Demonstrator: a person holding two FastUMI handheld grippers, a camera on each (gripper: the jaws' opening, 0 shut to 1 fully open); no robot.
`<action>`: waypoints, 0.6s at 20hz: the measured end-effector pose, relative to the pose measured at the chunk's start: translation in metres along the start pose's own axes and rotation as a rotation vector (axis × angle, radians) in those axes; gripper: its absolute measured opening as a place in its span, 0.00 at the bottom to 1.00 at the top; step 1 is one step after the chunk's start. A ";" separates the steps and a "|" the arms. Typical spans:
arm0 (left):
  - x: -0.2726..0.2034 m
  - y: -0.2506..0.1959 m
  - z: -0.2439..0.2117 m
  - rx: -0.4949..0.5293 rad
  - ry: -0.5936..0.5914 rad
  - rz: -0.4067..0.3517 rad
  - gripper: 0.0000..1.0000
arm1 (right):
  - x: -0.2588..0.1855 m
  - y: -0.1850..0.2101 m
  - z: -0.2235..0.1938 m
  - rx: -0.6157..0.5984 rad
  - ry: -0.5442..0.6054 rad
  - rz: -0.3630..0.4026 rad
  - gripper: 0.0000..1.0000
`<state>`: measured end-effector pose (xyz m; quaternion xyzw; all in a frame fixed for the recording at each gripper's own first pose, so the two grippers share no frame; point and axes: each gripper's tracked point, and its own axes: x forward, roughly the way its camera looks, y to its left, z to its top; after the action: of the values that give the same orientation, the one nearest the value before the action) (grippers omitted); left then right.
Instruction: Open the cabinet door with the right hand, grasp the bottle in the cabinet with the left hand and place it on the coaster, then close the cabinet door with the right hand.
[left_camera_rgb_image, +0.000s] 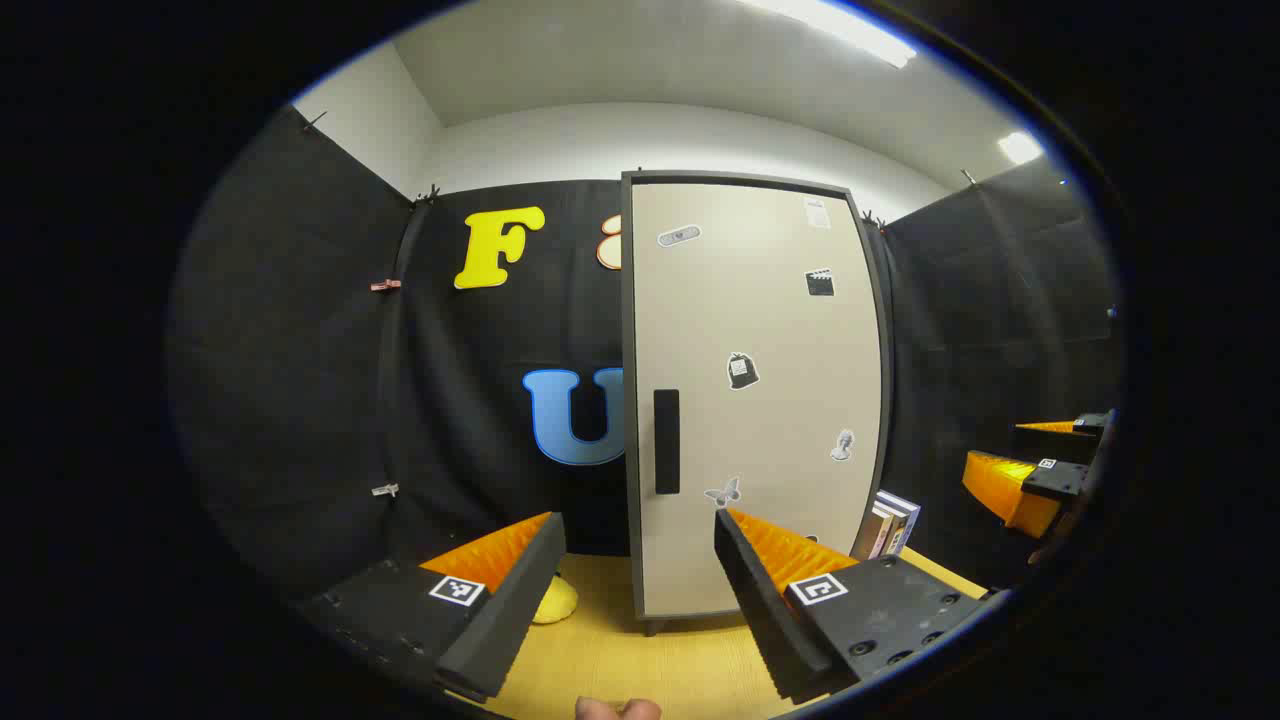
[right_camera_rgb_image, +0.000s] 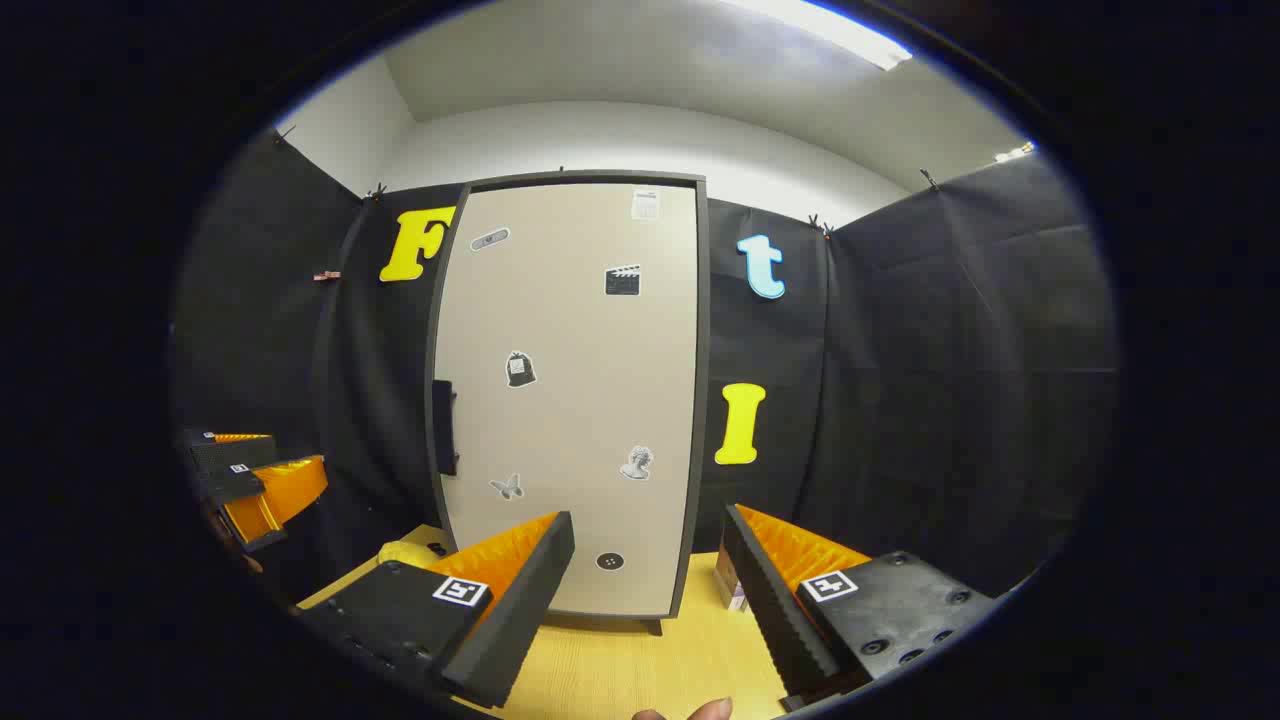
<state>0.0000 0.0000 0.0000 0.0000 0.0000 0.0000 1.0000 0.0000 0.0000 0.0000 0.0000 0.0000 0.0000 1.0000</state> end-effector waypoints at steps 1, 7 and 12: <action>0.000 0.000 0.000 0.003 -0.001 -0.003 0.94 | 0.000 -0.001 0.000 -0.003 0.001 -0.003 0.98; 0.002 0.006 0.000 0.012 -0.006 -0.004 0.95 | 0.007 0.004 -0.006 -0.016 0.014 -0.012 0.98; 0.006 0.012 -0.002 0.012 -0.004 -0.005 0.95 | 0.009 0.010 -0.008 -0.029 0.014 -0.009 0.98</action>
<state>0.0065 0.0124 -0.0022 0.0060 -0.0018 -0.0024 1.0000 0.0087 0.0099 -0.0084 -0.0147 0.0071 -0.0043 0.9999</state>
